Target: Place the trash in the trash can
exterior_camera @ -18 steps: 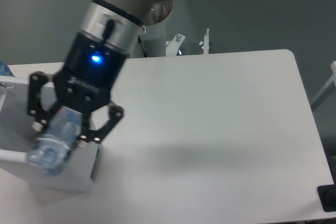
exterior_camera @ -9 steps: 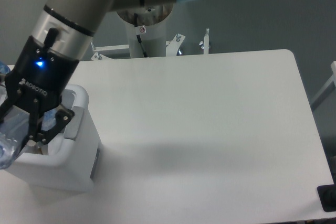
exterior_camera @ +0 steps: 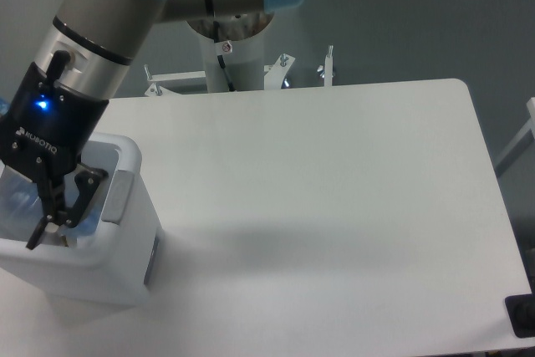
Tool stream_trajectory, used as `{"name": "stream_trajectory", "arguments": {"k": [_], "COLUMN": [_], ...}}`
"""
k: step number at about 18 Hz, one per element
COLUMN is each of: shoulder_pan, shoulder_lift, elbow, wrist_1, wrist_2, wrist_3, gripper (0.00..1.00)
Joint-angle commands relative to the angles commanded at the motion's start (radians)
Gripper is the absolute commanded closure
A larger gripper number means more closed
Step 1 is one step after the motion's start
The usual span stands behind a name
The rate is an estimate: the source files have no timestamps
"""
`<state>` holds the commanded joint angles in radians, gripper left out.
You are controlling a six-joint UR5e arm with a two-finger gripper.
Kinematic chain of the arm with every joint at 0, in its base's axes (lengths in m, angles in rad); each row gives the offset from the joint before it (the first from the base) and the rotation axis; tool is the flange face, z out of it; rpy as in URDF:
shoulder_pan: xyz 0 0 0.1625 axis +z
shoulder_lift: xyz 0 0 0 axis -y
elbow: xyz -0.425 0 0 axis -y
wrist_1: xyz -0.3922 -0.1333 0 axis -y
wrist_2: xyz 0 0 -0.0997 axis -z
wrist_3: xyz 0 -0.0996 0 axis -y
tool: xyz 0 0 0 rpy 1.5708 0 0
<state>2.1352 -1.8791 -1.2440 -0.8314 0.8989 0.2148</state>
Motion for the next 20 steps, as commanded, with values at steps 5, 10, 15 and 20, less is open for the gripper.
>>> {"name": "stream_trajectory", "arguments": {"k": [5, 10, 15, 20], "shoulder_pan": [0.115, 0.282, 0.432, 0.522], "shoulder_lift": [0.003, 0.002, 0.0, 0.017], "elbow": [-0.037, -0.089, -0.205, -0.348], "wrist_1": [-0.002, 0.005, 0.002, -0.003], "wrist_2": [0.011, 0.025, 0.026, 0.138], "wrist_3": [0.002, 0.018, 0.222, 0.483], "gripper": [0.0, 0.0, 0.0, 0.0]}}
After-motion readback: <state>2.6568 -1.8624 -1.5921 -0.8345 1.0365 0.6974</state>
